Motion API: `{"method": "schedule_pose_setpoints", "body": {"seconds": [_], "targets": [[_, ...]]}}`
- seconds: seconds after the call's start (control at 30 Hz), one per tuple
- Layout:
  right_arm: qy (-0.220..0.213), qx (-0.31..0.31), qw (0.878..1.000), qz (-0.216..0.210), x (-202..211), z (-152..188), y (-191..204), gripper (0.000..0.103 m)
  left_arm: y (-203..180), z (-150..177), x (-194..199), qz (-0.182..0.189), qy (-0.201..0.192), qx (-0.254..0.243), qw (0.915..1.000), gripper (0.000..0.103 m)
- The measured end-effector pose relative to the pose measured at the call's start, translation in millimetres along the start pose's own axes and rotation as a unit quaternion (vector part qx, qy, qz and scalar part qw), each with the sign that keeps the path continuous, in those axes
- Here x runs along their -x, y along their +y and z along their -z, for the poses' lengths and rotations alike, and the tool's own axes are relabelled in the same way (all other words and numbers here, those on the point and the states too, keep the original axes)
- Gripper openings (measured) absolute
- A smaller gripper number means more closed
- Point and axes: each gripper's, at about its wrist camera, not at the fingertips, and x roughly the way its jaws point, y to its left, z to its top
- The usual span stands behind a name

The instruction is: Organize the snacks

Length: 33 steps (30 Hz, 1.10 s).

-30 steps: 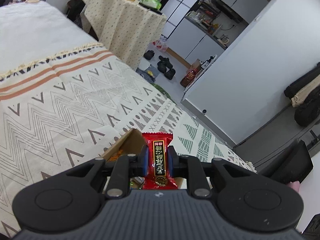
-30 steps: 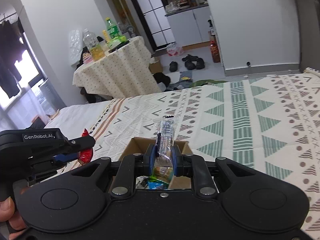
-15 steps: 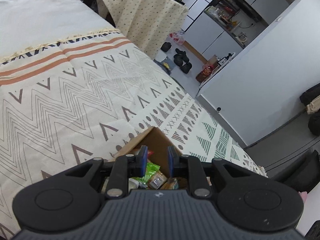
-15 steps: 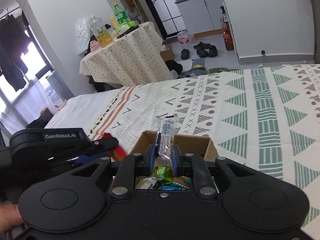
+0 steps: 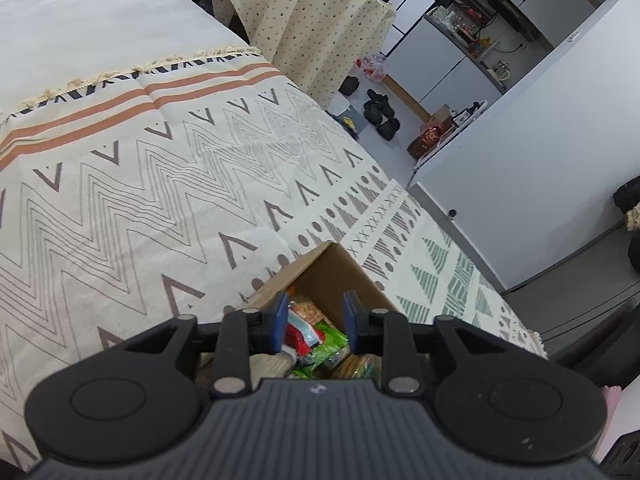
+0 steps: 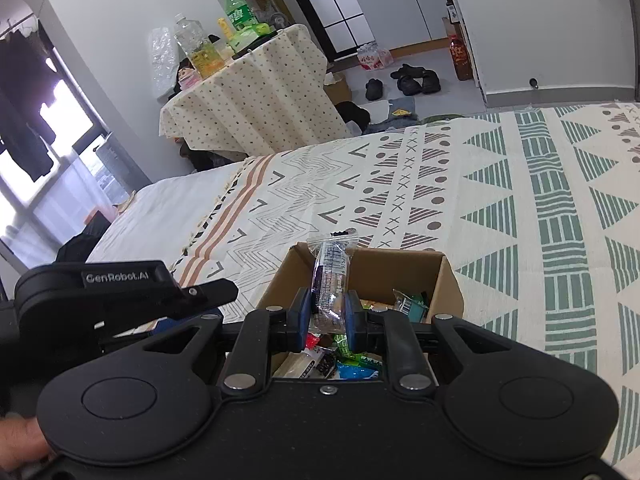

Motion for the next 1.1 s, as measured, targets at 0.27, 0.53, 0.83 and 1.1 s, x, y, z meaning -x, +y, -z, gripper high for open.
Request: {"method": "schedule_pose_setpoints", "body": {"seconds": [0.27,0.53,0.83,1.1], "targets": [[0.009,-0.018,0.999,0.03,5.9,1.8,-5.8,0.051,-8.6,9.5,-4.1,-0.021,0.016,-0.037,0.999,0.057],[0.012,-0.022,0.998,0.056,26.9,0.6,-16.9,0.068,-26.6,24.1,-5.8,-0.043,0.015,-0.091,0.9948,0.082],[0.036,-0.041,0.996,0.076,53.6,-6.1,-29.7,0.079,-51.6,49.2,2.1,-0.053,0.04,-0.142,0.9876,0.092],[0.031,-0.049,0.994,0.087,90.5,-8.1,-41.1,0.087,-69.8,67.7,21.0,-0.062,0.052,-0.176,0.9811,0.096]]}}
